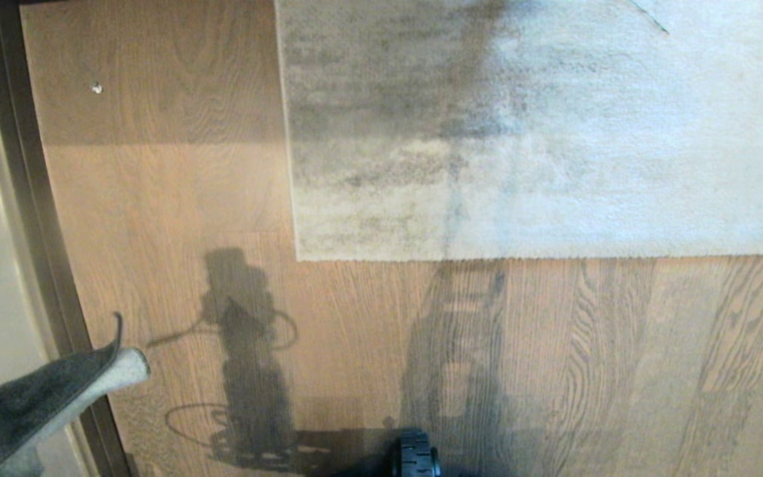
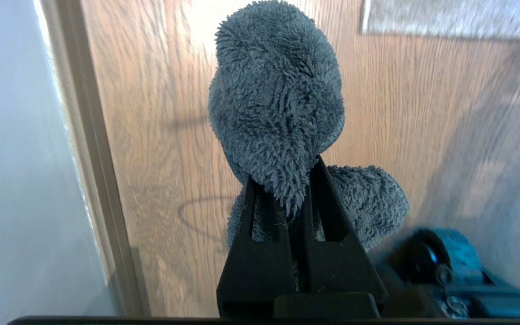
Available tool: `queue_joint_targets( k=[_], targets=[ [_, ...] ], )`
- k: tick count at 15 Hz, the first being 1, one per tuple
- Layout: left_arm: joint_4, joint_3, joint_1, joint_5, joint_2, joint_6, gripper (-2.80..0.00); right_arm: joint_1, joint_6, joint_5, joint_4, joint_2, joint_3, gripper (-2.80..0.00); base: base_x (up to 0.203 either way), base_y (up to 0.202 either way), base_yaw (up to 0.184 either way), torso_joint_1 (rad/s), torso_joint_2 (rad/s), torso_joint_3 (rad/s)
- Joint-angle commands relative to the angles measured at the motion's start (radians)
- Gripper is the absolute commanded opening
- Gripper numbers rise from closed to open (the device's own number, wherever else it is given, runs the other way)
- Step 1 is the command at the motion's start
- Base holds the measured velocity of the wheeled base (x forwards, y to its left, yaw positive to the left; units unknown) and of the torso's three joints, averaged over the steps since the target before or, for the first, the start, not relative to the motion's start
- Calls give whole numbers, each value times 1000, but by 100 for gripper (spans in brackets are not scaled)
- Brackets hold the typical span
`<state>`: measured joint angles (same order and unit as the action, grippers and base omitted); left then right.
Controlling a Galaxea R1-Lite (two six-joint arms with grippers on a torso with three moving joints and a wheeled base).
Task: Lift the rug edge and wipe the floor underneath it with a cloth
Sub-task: Put down the rag
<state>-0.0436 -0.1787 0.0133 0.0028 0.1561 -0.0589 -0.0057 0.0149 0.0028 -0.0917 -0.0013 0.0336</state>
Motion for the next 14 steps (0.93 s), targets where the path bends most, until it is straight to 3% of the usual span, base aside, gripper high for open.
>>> queue_joint_targets(
  k=[1,9,14],
  targets=[
    [-1,-39,12,1,188,-1,-280,0,0,0,0,1,0,-280,0,0,0,0,0,0],
    [14,-86,15,14,531,-14,-280,0,0,0,0,1,0,-280,0,0,0,0,0,0],
    [205,-75,14,13,779,-22,-280,0,0,0,0,1,0,-280,0,0,0,0,0,0]
  ],
)
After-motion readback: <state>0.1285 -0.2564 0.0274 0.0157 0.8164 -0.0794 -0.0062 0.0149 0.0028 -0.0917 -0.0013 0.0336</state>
